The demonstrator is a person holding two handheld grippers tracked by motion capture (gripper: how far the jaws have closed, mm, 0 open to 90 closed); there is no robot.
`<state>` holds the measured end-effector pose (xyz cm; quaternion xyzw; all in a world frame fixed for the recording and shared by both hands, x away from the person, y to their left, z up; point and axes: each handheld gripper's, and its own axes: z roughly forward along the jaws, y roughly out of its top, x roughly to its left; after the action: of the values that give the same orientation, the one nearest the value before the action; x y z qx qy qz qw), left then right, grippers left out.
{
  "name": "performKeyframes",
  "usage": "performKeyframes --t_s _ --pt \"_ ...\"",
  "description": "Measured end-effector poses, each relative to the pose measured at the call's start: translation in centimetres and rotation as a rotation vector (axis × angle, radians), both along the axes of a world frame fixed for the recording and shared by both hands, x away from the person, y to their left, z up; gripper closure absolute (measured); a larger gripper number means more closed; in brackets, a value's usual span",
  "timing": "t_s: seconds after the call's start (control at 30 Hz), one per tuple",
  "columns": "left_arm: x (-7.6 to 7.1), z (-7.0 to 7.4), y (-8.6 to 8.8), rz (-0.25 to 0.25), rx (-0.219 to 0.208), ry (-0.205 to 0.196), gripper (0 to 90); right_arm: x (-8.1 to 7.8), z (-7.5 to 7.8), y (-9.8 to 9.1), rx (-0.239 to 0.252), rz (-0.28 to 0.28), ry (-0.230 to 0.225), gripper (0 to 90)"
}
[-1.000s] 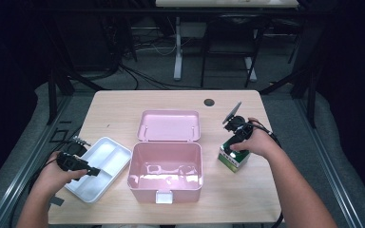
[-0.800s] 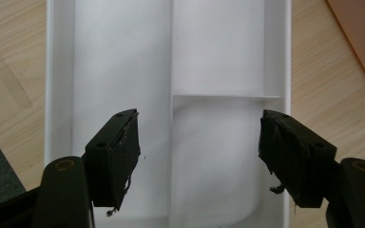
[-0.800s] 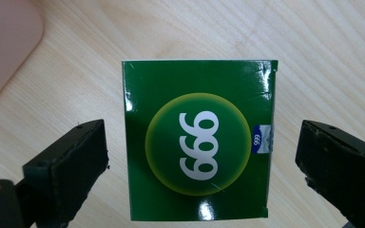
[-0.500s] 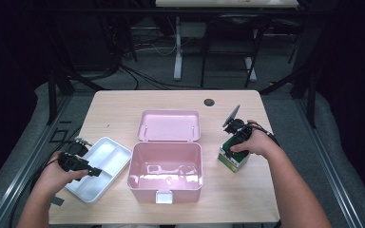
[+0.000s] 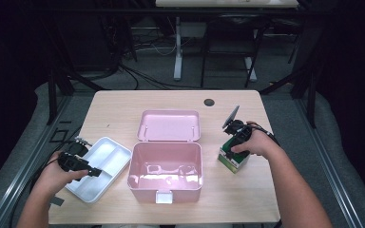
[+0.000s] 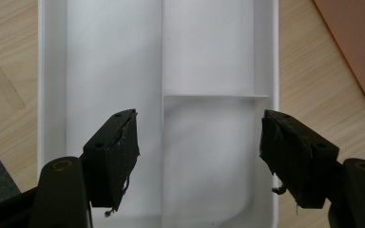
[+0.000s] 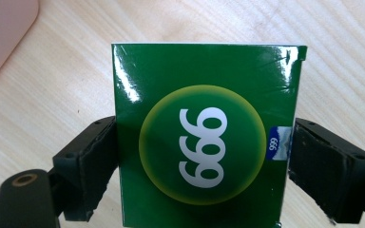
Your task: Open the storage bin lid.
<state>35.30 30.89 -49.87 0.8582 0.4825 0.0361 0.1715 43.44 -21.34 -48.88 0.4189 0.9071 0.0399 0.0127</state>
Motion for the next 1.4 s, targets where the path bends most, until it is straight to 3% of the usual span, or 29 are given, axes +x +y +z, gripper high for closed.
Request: performKeyframes --t_s 0.7,0.83,0.97,1.0,1.07,1.17,1.33,1.4 --pt "-0.1 0.2 0.0 0.002 0.005 0.002 29.3 -0.3 0.2 0.0 -0.013 0.026 0.011 15.7" --pt "-0.1 0.2 0.0 0.001 0.005 0.003 29.4 -0.4 0.5 0.1 -0.008 0.027 -0.009 15.8" --pt "-0.1 0.2 -0.1 -0.002 0.007 0.003 29.4 -0.6 1.3 0.3 -0.012 0.039 0.016 15.9" --pt "-0.1 0.2 -0.1 -0.003 0.008 0.002 29.4 -0.8 1.3 0.4 -0.009 0.043 0.0 15.9" --pt "-0.2 0.3 -0.1 -0.004 0.009 0.003 29.4 -0.8 1.8 0.6 -0.036 0.057 0.012 15.9" --pt "-0.2 0.3 0.0 -0.003 0.007 0.002 29.4 -1.0 2.3 0.8 -0.039 0.063 0.01 15.9" --pt "-0.2 0.3 0.0 -0.003 0.004 0.002 29.5 -1.2 3.1 1.1 -0.017 0.081 -0.011 16.0" --pt "-0.2 0.3 0.0 -0.002 0.003 0.002 29.6 -1.4 3.6 1.4 -0.052 0.101 -0.032 16.0"
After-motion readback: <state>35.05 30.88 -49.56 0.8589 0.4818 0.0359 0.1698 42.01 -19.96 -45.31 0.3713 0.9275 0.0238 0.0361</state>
